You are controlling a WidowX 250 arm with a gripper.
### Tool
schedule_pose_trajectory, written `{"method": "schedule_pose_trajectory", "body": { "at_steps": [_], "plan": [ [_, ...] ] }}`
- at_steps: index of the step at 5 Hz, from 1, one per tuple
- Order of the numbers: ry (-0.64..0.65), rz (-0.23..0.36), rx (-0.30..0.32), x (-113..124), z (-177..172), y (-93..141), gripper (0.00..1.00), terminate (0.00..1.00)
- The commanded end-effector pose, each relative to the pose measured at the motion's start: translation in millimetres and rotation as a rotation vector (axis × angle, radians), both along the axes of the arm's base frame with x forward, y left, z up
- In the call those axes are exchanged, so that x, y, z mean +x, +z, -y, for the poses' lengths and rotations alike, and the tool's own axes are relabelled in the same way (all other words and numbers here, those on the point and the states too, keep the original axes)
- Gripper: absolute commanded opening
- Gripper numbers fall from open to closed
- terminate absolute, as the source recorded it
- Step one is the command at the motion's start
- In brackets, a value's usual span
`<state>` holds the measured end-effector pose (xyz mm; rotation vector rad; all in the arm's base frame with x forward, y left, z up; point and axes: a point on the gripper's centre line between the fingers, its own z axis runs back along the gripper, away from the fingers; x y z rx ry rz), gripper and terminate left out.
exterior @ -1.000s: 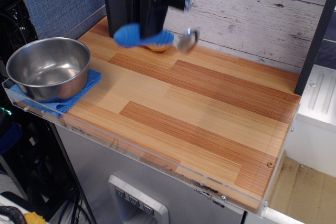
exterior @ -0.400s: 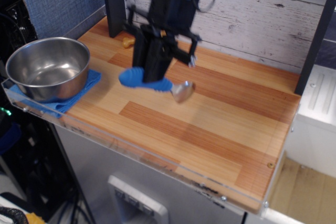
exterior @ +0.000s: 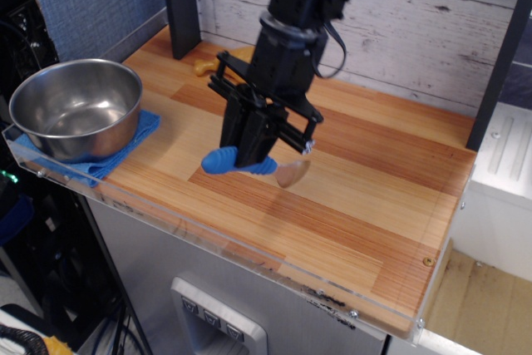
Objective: Move the spoon to center of table
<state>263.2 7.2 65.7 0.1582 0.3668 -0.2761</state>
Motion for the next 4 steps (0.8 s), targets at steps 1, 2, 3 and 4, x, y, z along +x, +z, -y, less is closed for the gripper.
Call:
{"method": "schedule_pose_trajectory", "body": {
  "at_steps": [1,2,3,4],
  "plan": [
    [-0.044,-0.059,0.020,2.5,-1.3,18.4,0.00,0.00],
    [-0.033,0.035,-0.012,5.3,0.0,15.0,0.00,0.00],
    [-0.057,0.161,0.013,9.6,-1.5,10.0,0.00,0.00],
    [-0.069,0.276,0.038,13.7,-2.7,5.9,0.00,0.00]
  ]
}}
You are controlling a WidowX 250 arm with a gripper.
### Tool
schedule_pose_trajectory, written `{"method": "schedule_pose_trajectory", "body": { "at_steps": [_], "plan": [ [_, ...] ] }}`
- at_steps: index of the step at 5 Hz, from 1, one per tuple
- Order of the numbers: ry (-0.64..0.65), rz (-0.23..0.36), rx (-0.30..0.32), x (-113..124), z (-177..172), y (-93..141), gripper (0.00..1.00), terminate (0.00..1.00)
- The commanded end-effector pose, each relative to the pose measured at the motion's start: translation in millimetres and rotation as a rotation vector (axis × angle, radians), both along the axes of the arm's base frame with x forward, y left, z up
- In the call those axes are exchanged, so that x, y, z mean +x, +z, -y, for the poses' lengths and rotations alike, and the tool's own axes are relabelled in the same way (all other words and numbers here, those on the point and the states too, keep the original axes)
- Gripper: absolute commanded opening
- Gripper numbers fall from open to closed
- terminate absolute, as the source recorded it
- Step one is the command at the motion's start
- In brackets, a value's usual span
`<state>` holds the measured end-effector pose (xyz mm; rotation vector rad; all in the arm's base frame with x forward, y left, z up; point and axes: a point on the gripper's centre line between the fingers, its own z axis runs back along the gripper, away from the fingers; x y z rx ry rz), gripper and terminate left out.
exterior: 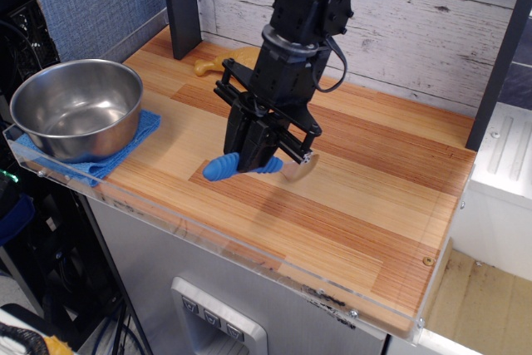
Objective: Move the spoon to center of table
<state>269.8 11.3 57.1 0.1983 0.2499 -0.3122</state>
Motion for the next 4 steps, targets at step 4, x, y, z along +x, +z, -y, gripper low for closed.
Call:
{"method": "schedule_pose_trajectory", "body": {
  "at_steps": [4],
  "plan": [
    [0.098,0.079,-0.144,23.6,-17.8,-77.4,0.00,0.00]
  ]
}}
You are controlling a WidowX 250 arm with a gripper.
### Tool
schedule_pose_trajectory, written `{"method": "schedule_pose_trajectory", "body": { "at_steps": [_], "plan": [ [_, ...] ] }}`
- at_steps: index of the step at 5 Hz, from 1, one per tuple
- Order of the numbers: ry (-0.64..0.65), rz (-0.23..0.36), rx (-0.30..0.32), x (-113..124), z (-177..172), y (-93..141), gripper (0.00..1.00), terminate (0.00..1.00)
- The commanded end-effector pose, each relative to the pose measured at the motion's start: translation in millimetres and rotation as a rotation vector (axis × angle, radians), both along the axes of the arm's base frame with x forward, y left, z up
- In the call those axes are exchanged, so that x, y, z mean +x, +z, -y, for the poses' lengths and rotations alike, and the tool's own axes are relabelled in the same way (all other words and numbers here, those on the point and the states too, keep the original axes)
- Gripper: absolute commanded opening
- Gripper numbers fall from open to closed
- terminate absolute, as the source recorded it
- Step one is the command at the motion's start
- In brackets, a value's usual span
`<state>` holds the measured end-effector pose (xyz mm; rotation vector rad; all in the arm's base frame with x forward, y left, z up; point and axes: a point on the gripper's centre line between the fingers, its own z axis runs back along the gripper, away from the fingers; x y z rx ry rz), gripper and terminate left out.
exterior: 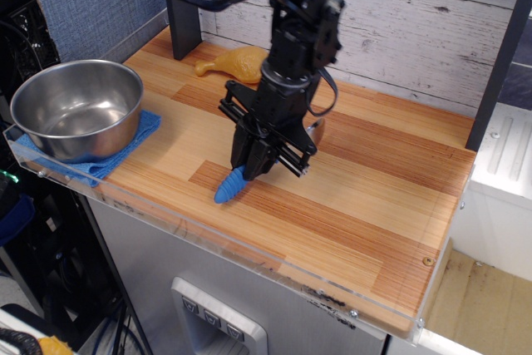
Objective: Move the spoon to center of table
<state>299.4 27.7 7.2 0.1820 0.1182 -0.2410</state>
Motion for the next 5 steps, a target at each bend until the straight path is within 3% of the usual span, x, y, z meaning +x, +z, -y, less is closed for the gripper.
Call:
{"method": "schedule_pose_trajectory", "body": {
  "at_steps": [1,2,4,5],
  "plan": [
    [0.043,-0.036,-0.173,-7.4,-4.1,-19.0,0.00,0.00],
    [0.029,0.011,-0.182,-12.8,-6.9,-1.5,1.00,0.00],
    [-0.033,0.159,-0.213,-10.8,-18.0,91.7,1.00,0.00],
    [0.012,0.238,-0.218,-18.4,-28.0,141.8,1.00,1.00]
  ]
}}
